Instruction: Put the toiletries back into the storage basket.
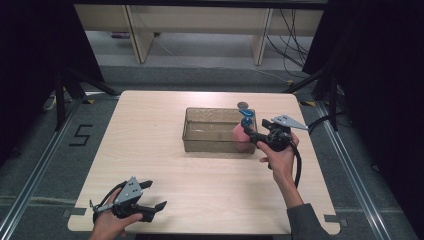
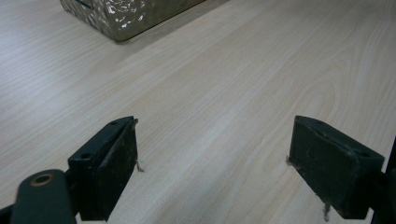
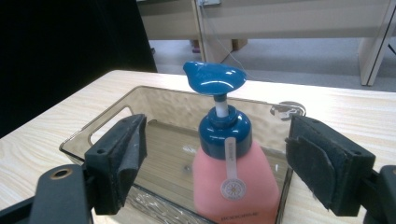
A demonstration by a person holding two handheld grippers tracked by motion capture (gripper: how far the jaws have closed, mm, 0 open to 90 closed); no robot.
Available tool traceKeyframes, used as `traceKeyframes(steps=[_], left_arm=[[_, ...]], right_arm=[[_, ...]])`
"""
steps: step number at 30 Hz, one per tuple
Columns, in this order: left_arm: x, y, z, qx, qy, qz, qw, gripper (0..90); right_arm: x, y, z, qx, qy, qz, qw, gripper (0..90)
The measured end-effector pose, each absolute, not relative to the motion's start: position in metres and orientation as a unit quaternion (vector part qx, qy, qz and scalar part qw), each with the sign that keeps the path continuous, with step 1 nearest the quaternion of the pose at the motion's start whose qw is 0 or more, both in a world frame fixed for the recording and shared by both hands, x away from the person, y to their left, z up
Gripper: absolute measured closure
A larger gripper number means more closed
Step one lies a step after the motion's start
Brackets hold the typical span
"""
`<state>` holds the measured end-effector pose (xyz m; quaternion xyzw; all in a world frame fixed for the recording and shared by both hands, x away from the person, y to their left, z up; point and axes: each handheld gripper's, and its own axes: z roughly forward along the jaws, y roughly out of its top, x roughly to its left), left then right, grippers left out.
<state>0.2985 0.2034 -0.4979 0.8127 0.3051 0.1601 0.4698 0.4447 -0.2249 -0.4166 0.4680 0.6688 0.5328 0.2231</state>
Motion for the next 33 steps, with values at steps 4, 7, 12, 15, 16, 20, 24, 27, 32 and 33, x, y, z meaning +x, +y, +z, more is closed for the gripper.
traceKeyframes(steps=[4, 7, 12, 15, 16, 20, 24, 27, 32, 33], left_arm=[[0.3, 0.204, -0.497, 0.817, 0.302, 0.164, 0.464, 15.1], [0.298, 0.204, -0.498, 0.812, 0.306, 0.16, 0.47, 15.1], [0.299, 0.204, -0.498, 0.811, 0.304, 0.163, 0.472, 15.1], [0.299, 0.203, -0.498, 0.81, 0.306, 0.16, 0.474, 15.1], [0.299, 0.203, -0.498, 0.809, 0.306, 0.162, 0.475, 15.1], [0.299, 0.204, -0.498, 0.811, 0.307, 0.16, 0.473, 15.1], [0.299, 0.204, -0.497, 0.814, 0.303, 0.161, 0.469, 15.1], [0.299, 0.204, -0.498, 0.814, 0.303, 0.161, 0.47, 15.1], [0.299, 0.204, -0.498, 0.812, 0.303, 0.163, 0.471, 15.1], [0.299, 0.204, -0.498, 0.811, 0.304, 0.163, 0.472, 15.1]], right_arm=[[0.44, -0.227, -0.416, 0.466, 0.673, 0.528, 0.224, 21.3], [0.437, -0.228, -0.416, 0.468, 0.674, 0.524, 0.226, 21.2], [0.432, -0.229, -0.416, 0.461, 0.678, 0.525, 0.228, 21.2], [0.43, -0.229, -0.418, 0.459, 0.674, 0.536, 0.221, 21.2], [0.428, -0.228, -0.418, 0.464, 0.671, 0.535, 0.221, 21.2], [0.425, -0.23, -0.418, 0.459, 0.673, 0.534, 0.225, 21.2], [0.419, -0.23, -0.417, 0.468, 0.671, 0.535, 0.211, 21.2], [0.417, -0.231, -0.418, 0.466, 0.67, 0.536, 0.214, 21.2], [0.415, -0.235, -0.419, 0.451, 0.682, 0.529, 0.227, 21.2], [0.412, -0.232, -0.419, 0.464, 0.674, 0.534, 0.211, 21.2]])
